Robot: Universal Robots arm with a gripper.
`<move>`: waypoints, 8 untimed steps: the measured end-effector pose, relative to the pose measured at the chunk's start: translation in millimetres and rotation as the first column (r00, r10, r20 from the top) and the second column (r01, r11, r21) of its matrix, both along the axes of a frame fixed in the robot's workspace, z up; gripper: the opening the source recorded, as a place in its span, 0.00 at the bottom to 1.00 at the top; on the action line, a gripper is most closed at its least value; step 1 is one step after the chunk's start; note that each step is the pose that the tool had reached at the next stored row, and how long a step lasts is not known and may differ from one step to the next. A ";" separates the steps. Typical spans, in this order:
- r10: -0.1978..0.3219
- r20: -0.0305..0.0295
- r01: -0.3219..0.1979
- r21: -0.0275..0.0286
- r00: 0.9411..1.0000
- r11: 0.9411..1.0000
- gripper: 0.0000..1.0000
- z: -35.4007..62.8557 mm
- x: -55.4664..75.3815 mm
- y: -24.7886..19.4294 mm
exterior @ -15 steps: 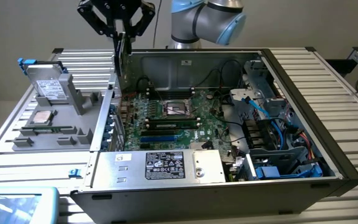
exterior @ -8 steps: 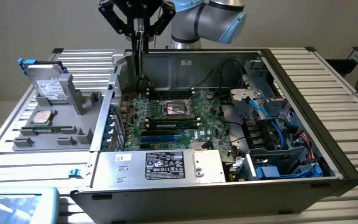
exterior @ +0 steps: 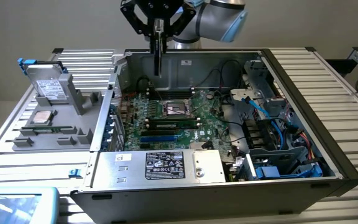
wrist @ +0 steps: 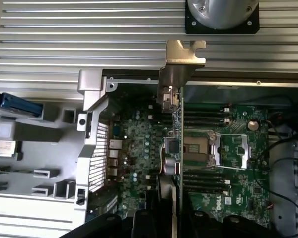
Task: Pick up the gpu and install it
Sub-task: 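Pick up the gpu and move the gpu toward the slot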
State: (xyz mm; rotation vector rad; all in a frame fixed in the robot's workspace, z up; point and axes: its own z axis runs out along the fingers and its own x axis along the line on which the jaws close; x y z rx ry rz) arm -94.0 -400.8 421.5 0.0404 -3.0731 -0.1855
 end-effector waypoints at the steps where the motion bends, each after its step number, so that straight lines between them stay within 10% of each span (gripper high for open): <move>1: 0.000 0.000 0.000 0.000 1.000 1.000 0.29 -0.2 4.5 -0.3; 8: 0.000 0.001 0.000 0.000 1.000 1.000 0.29 -5.1 28.5 -1.6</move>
